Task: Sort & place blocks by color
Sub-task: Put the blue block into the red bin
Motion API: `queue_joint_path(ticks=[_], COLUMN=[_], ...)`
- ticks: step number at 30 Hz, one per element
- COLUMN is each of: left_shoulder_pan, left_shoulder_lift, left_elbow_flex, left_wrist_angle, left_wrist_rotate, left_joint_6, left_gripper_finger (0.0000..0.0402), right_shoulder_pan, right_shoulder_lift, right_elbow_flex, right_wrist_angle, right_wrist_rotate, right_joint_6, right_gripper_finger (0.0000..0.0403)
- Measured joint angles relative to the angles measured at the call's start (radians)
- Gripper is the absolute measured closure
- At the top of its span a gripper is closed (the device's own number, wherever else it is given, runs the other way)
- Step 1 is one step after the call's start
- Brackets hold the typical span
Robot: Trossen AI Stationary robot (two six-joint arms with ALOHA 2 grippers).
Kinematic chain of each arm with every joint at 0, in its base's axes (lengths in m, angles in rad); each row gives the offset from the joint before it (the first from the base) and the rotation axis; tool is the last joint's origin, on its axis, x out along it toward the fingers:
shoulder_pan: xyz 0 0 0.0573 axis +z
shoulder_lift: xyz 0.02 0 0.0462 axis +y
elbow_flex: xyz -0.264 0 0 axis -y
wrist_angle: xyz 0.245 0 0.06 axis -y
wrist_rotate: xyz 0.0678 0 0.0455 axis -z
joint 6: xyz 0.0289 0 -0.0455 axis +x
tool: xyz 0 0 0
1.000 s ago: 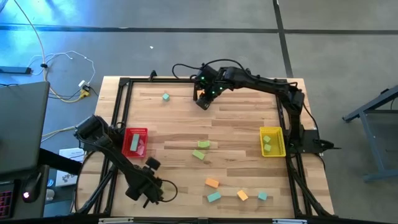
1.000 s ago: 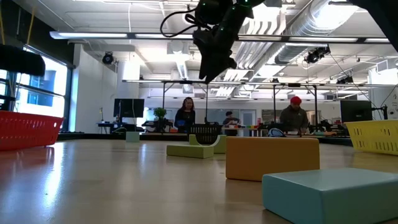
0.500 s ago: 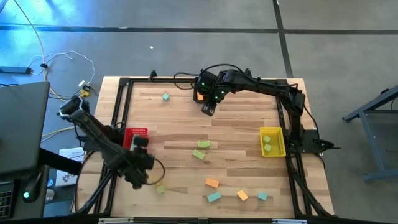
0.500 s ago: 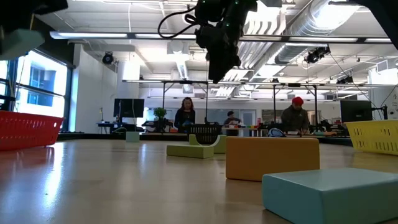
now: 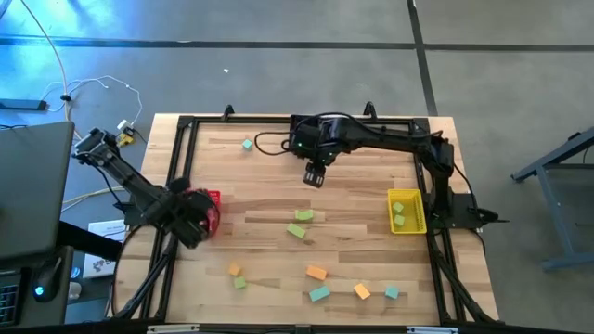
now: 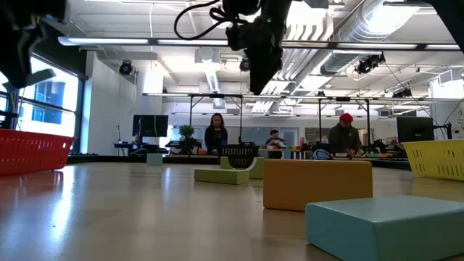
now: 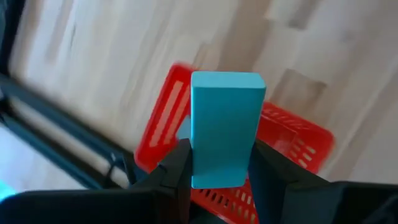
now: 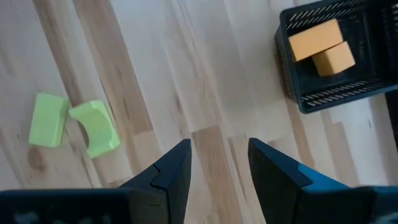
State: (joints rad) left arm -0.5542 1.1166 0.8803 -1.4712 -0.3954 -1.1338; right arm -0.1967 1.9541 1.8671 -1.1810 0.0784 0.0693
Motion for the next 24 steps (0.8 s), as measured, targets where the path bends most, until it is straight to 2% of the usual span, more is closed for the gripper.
queue_joint_path(ticks=[5, 10, 14, 17, 24], left_shoulder_pan=[0.043, 0.076, 0.116, 0.144, 0.205], left_shoulder_lift=[-0.060, -0.065, -0.066, -0.066, -0.066], left_elbow_flex=[-0.073, -0.104, -0.116, -0.116, -0.116], left_wrist_angle=[0.022, 0.075, 0.094, 0.095, 0.107], left_wrist_rotate=[0.063, 0.083, 0.119, 0.127, 0.185], left_joint_6=[-0.215, -0.331, -0.369, -0.383, -0.384], left_gripper_finger=[0.0308, 0.0308, 0.0305, 0.0287, 0.0263], right_shoulder_pan=[0.031, 0.059, 0.081, 0.102, 0.167], right_shoulder_lift=[0.000, 0.002, 0.003, 0.003, 0.003], right_elbow_flex=[-0.010, -0.083, -0.180, -0.237, -0.319], right_wrist_angle=[-0.024, -0.019, 0.014, 0.030, 0.079], right_wrist_rotate=[0.019, 0.018, 0.018, 0.018, 0.016], right_joint_6=[0.016, 0.016, 0.009, 0.007, 0.026], right_gripper_finger=[0.0258, 0.0258, 0.0258, 0.0258, 0.0258])
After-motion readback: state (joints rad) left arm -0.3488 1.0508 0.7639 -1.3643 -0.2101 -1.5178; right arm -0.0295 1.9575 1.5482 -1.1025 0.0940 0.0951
